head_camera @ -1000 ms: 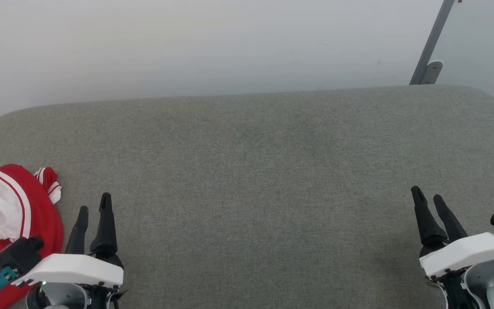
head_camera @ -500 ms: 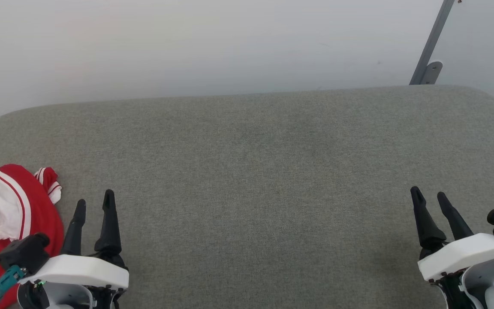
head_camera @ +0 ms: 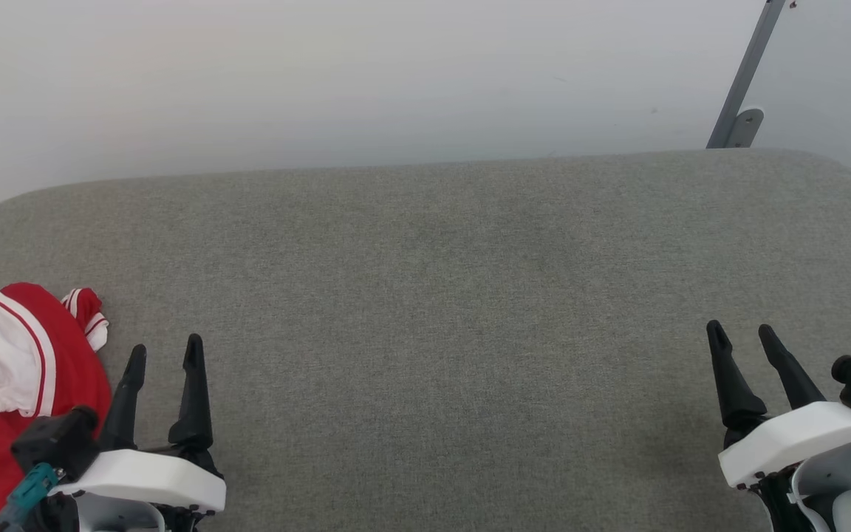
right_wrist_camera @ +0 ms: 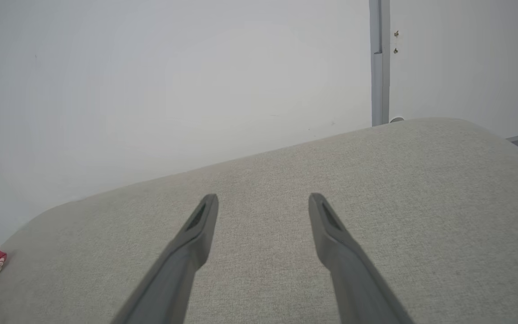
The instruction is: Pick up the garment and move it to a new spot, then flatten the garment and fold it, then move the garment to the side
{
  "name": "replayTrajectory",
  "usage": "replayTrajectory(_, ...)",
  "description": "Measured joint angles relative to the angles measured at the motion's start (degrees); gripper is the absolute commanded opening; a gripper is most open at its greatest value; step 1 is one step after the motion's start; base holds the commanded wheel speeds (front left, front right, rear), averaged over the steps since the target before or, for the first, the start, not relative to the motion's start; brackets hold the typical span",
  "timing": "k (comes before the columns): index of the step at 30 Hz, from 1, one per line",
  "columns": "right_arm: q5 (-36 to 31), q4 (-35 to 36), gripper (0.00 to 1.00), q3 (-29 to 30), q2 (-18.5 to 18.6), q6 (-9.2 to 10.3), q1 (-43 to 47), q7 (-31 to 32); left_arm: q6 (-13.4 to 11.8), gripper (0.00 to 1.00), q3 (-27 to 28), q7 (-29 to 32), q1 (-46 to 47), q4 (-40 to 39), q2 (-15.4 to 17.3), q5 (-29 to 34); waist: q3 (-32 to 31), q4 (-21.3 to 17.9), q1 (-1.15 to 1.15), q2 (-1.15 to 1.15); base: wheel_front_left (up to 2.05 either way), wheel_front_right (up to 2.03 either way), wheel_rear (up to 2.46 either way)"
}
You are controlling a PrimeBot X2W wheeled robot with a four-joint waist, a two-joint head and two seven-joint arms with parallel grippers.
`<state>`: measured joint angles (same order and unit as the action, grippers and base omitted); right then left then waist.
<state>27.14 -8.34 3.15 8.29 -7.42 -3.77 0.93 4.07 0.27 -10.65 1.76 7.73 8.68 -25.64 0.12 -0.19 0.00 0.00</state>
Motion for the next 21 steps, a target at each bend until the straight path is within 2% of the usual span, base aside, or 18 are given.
replayTrajectory(21, -9.71, 1.09, 1.00, -0.85, 0.29, -0.01, 0.88, -1.32, 0.97, 1.00, 0.27, -2.49, -1.16, -0.36, -0.20, 10.28, -0.16, 0.10, 0.00, 0.00, 0.00, 0.00, 0.00)
